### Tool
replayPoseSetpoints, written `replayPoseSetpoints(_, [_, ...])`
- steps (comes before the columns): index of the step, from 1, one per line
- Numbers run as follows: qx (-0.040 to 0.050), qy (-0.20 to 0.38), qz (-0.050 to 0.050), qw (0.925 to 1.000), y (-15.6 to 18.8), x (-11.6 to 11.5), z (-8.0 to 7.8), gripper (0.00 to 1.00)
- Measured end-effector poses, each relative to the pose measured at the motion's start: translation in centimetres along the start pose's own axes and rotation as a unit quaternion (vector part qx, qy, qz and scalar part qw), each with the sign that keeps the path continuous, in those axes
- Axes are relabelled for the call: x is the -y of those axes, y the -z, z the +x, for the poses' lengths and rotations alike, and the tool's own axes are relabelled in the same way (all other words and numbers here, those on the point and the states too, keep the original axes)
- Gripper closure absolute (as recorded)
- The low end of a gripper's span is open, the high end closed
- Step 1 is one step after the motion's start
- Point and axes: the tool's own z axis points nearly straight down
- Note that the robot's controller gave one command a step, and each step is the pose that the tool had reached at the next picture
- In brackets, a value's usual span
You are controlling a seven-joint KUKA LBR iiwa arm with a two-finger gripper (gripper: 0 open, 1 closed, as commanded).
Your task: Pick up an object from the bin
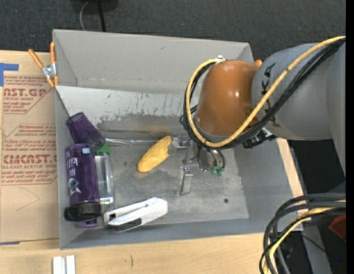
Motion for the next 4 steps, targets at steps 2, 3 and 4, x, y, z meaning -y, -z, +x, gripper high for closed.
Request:
replayPoseSetpoints(2, [0.0006, -0.016, -0.004, 0.9999, -7.8, -6.1, -3.2, 0.0])
replayPoseSetpoints(3, [-0.0028, 0.002, 0.001, 1.0, -8.4, -3.0, -3.6, 0.0])
replayPoseSetpoints(4, [0.0026, 0.133, -0.002, 0.9912, -6.4, -0.8, -3.7, 0.0])
